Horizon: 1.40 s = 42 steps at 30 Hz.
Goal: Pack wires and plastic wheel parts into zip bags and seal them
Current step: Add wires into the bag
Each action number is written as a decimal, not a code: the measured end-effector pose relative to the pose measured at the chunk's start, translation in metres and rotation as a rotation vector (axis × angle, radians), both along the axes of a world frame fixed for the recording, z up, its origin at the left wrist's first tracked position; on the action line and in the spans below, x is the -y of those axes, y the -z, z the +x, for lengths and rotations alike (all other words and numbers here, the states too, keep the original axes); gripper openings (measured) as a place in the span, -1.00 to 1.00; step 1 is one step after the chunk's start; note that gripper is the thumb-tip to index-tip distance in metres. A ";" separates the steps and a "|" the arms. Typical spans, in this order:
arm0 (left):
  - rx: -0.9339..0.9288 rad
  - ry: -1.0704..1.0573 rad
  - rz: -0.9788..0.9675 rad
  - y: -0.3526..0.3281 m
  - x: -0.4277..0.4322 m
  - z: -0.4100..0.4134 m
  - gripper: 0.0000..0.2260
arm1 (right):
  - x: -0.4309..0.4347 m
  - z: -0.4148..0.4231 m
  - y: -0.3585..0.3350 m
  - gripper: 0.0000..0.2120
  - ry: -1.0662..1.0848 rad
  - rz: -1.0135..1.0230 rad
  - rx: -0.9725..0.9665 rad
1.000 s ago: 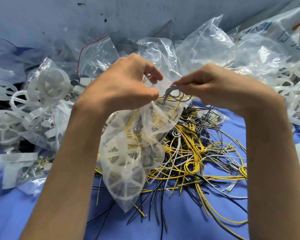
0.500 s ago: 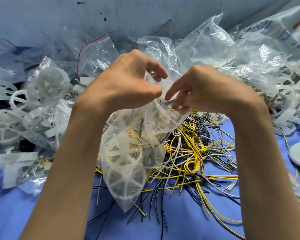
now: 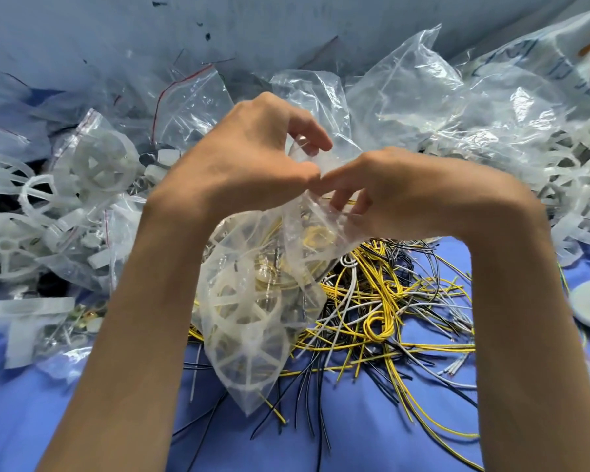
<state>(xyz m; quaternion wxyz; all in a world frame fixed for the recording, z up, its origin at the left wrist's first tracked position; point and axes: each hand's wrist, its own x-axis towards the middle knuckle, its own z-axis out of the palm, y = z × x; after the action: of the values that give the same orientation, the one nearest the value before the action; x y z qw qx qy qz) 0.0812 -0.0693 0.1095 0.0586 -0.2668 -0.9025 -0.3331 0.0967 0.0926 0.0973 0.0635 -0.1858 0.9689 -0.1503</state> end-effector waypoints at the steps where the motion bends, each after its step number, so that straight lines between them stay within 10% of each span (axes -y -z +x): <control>1: 0.000 0.000 -0.003 0.000 0.001 0.000 -0.70 | -0.001 0.001 -0.001 -0.57 0.025 0.004 -0.036; 8: -0.009 -0.003 0.019 0.000 0.001 -0.001 -0.81 | 0.008 -0.004 -0.003 -0.75 0.087 -0.386 -0.330; 14: -0.006 -0.008 0.019 0.002 0.001 -0.003 -0.71 | 0.017 -0.007 0.008 -0.67 0.002 0.041 -0.198; 20: -0.016 -0.016 0.015 0.001 0.006 -0.004 -0.69 | -0.019 -0.002 -0.008 -0.84 0.171 -0.434 -0.368; 27: -0.017 -0.007 0.008 0.001 0.007 -0.005 -0.69 | -0.030 -0.004 0.002 -0.59 0.224 -0.097 -0.021; 42: -0.027 0.049 0.023 0.007 -0.004 -0.006 -0.80 | -0.013 -0.002 -0.007 -0.83 0.101 -0.304 -0.278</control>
<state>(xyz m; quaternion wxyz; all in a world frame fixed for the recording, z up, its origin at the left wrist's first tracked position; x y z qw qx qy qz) 0.0753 -0.0649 0.1024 0.0654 -0.2927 -0.8909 -0.3411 0.0951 0.1060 0.1043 -0.1073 -0.1636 0.9426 -0.2705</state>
